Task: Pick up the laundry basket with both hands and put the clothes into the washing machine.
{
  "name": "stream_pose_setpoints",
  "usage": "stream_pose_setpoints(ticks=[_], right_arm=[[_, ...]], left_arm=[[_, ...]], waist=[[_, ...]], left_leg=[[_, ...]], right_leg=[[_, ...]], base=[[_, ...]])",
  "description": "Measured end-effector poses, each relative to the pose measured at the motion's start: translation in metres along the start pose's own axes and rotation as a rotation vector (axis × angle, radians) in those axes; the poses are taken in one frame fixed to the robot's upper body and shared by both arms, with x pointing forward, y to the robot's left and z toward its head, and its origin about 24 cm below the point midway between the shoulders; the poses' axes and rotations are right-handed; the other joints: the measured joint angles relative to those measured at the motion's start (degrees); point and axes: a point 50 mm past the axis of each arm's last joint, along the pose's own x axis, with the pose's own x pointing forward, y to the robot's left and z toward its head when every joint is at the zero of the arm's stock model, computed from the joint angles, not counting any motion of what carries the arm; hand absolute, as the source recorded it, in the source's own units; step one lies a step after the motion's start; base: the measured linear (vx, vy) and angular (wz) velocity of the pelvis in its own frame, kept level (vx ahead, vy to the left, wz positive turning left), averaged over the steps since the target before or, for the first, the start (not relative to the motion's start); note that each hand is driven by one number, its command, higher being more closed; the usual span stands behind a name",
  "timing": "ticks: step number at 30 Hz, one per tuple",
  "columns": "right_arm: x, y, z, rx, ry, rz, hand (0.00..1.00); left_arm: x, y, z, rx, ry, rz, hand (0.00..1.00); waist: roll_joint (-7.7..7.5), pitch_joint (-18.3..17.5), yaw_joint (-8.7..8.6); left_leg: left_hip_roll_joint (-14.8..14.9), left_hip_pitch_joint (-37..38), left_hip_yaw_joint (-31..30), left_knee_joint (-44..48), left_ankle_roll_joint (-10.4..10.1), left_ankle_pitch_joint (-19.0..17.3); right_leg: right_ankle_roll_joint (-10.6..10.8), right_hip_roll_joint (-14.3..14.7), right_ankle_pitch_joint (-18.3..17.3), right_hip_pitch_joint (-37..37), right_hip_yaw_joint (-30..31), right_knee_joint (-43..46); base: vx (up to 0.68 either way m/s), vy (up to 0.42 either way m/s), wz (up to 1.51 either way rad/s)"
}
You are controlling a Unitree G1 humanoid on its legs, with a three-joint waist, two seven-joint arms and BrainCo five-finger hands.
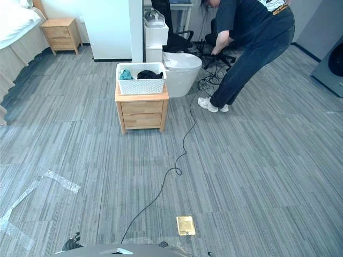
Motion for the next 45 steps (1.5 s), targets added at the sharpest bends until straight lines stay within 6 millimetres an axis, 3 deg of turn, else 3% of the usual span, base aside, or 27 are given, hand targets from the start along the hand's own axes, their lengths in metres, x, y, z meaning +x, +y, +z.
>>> stream_pose_setpoints(ticks=[20,38,39,41,45], right_arm=[[0.001,0.000,0.004,0.001,-0.015,-0.001,0.00],[0.002,0.001,0.011,0.001,-0.031,0.002,0.00],[0.002,0.001,0.012,0.001,-0.032,0.002,0.00],[0.002,0.001,0.011,0.001,-0.031,0.001,0.00],[0.002,0.001,0.013,0.001,-0.037,0.002,0.00]], left_arm=[[0.001,-0.001,0.003,-0.021,-0.014,-0.010,0.00],[0.002,0.001,0.005,-0.017,-0.015,-0.006,0.00],[0.002,0.000,0.007,-0.017,-0.019,-0.006,0.00],[0.002,0.000,0.007,-0.017,-0.021,-0.003,0.00],[0.002,0.001,0.008,-0.028,-0.023,0.002,0.00]], waist=[[-0.16,0.46,-0.09],[-0.96,1.17,-0.63],[-0.44,1.52,-0.70],[-1.08,1.29,-0.41],[-0.66,1.82,-0.45]], left_leg=[[-0.08,0.49,0.60,-0.92,-0.14,0.40],[-0.21,0.02,-1.90,-0.95,-0.28,0.92],[-0.26,-0.23,-2.37,-0.95,-0.38,1.00],[-0.25,-0.64,-2.67,-0.95,-0.48,1.07],[-0.13,-1.10,-3.92,-0.92,-0.63,0.84]], right_leg=[[1.15,-0.36,0.39,0.61,-1.36,-1.19],[0.71,-0.37,0.89,2.06,-4.07,-2.62],[0.73,-0.43,0.84,2.06,-4.61,-2.81],[0.72,-0.42,0.83,2.04,-4.89,-2.88],[0.02,-0.30,-0.10,2.08,-6.11,-2.48]], base=[[-0.05,-0.010,0.00],[-0.02,-0.022,0.07],[-0.06,-0.022,0.24],[-0.02,-0.019,0.14],[0.00,-0.029,0.14]])
